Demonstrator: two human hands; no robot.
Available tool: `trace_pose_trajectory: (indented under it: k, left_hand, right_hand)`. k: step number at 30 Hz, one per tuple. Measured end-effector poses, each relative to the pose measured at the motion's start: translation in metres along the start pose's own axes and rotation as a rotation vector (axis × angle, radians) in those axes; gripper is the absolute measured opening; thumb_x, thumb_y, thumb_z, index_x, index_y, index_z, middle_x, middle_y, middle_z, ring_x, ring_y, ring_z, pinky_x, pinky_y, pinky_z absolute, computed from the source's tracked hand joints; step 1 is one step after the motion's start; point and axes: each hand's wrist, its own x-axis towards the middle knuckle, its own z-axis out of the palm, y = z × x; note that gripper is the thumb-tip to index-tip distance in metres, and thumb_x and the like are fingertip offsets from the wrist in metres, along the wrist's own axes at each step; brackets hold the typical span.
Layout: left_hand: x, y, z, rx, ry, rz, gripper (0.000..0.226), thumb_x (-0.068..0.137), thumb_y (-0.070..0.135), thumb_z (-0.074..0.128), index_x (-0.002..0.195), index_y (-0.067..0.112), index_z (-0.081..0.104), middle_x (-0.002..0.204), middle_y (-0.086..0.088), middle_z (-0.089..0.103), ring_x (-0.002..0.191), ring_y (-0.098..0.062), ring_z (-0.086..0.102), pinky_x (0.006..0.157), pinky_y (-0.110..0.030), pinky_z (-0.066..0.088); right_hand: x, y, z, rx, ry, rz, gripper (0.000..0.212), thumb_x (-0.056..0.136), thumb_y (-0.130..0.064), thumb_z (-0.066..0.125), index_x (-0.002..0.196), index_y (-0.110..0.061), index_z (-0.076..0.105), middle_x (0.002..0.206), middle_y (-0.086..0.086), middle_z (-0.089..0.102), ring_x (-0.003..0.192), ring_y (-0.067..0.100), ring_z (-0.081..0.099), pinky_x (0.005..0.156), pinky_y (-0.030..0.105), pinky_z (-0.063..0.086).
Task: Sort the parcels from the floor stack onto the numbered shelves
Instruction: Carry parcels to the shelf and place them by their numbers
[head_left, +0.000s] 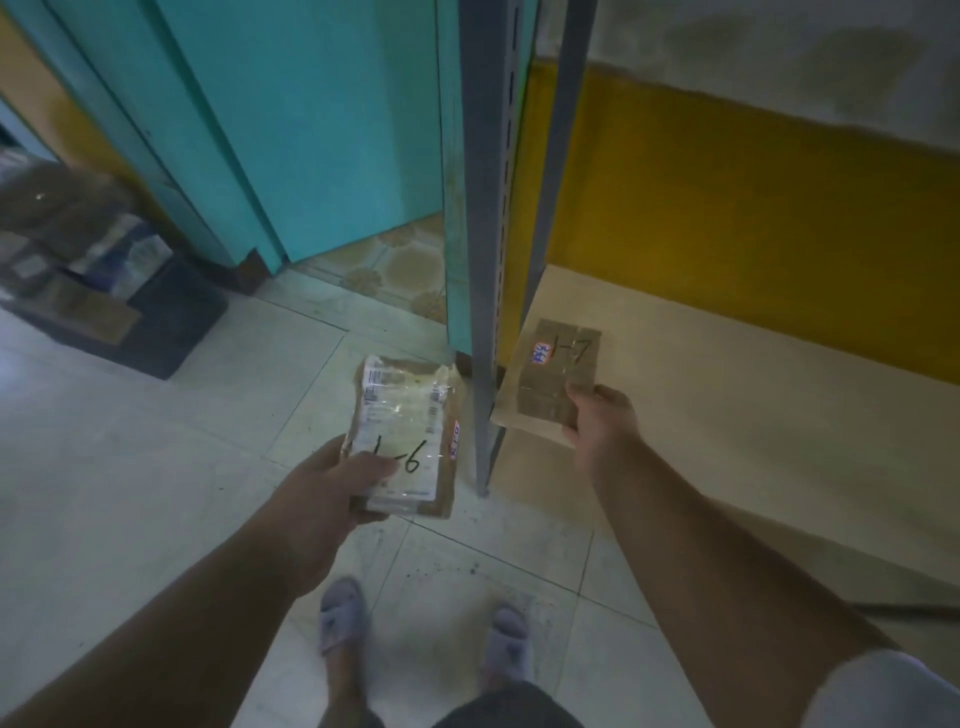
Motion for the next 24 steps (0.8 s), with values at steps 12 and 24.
trace_pose_trajectory:
  k: [12, 24]
  left_hand:
    - [0.03, -0.01, -0.01, 0.083, -0.029, -0.011, 0.031, 0.085, 0.021, 0.065, 0.115, 0.012, 0.065, 0.108, -0.01, 0.075, 0.106, -0.031, 0.068, 0.098, -0.047, 0.053]
    - [-0.008, 0.014, 0.013, 0.267, -0.14, 0.012, 0.013, 0.095, 0.013, 0.06, 0.105, 0.022, 0.063, 0.113, -0.011, 0.069, 0.108, -0.032, 0.065, 0.099, -0.051, 0.053]
  right_hand:
    - [0.042, 0.007, 0.018, -0.299, 0.145, -0.191, 0.043, 0.092, -0.028, 0.065, 0.134, -0.02, 0.058, 0.105, 0.0, 0.063, 0.093, 0.022, 0.063, 0.075, 0.028, 0.047]
    - [-0.126, -0.003, -0.01, -0.451, -0.18, -0.361, 0.024, 0.094, -0.047, 0.059, 0.108, -0.027, 0.062, 0.102, -0.001, 0.069, 0.093, 0.022, 0.068, 0.079, 0.043, 0.059]
